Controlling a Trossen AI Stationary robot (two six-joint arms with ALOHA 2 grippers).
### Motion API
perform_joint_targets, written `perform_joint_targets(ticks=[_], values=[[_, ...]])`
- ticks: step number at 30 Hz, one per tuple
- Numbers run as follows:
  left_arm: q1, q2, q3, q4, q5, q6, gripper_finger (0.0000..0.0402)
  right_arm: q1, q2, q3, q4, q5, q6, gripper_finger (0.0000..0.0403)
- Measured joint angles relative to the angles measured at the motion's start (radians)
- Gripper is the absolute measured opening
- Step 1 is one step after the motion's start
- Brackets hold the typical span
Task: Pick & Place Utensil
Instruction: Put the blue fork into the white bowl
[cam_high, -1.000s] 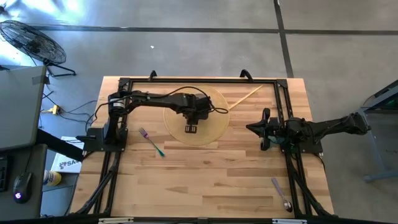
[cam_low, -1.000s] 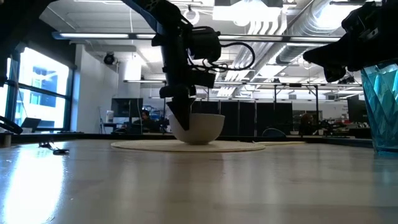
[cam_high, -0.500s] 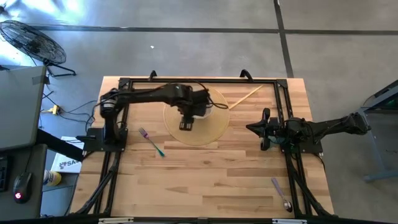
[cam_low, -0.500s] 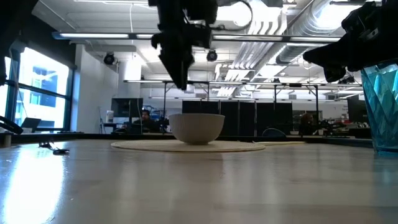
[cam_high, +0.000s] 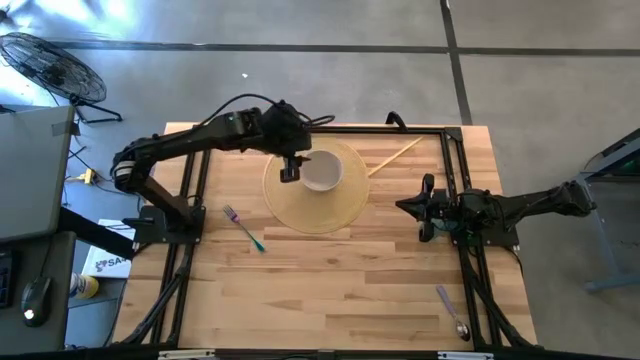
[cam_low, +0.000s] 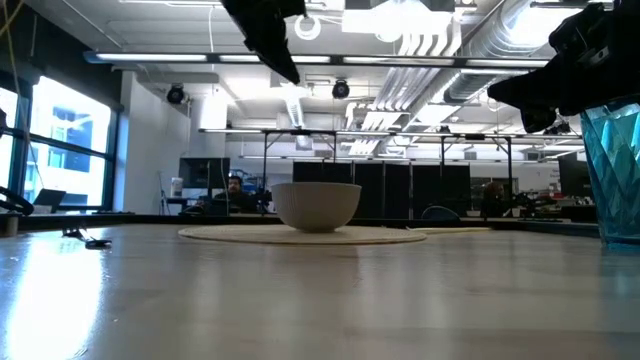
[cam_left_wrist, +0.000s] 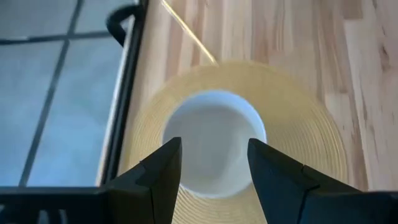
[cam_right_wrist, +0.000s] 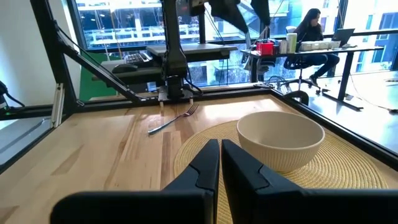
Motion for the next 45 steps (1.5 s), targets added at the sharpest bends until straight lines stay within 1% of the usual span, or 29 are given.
perform_joint_targets(ticks=[9,13,15,19,22,25,27,29,33,36,39,42,45], values=[[0.012,0.002,-0.001,0.014,0.015,0.020,0.0179,0.000,0.000,0.000,0.000,0.000,0.000,0.0012],[0.012,0.002,-0.014,0.009,0.021,-0.015,0.0179,0.000,0.000,0.000,0.000,0.000,0.000,0.0012],[0.012,0.002,-0.041,-0.015,0.021,-0.055,0.0179,0.000,0.000,0.000,0.000,0.000,0.000,0.0012],[0.005,0.003,-0.090,-0.120,0.017,-0.151,0.0179,0.000,0.000,0.000,0.000,0.000,0.000,0.0012],[-0.013,0.003,-0.113,-0.251,0.027,-0.201,0.0179,0.000,0.000,0.000,0.000,0.000,0.000,0.0012],[-0.043,-0.016,-0.148,-0.371,0.083,-0.328,0.0179,0.000,0.000,0.000,0.000,0.000,0.000,0.0012],[-0.077,-0.034,-0.198,-0.404,0.090,-0.403,0.0179,0.000,0.000,0.000,0.000,0.000,0.000,0.0012],[-0.117,-0.048,-0.249,-0.407,0.088,-0.447,0.0179,0.000,0.000,0.000,0.000,0.000,0.000,0.0012],[-0.167,-0.069,-0.354,-0.380,0.052,-0.515,0.0179,0.000,0.000,0.000,0.000,0.000,0.000,0.0012],[-0.192,-0.069,-0.405,-0.395,0.039,-0.602,0.0179,0.000,0.000,0.000,0.000,0.000,0.000,0.0012],[-0.233,-0.069,-0.432,-0.404,0.006,-0.657,0.0179,0.000,0.000,0.000,0.000,0.000,0.000,0.0012],[-0.277,-0.079,-0.451,-0.400,-0.054,-0.681,0.0179,0.000,0.000,0.000,0.000,0.000,0.000,0.0012],[-0.312,-0.078,-0.465,-0.393,-0.070,-0.706,0.0179,0.000,0.000,0.000,0.000,0.000,0.000,0.0012]])
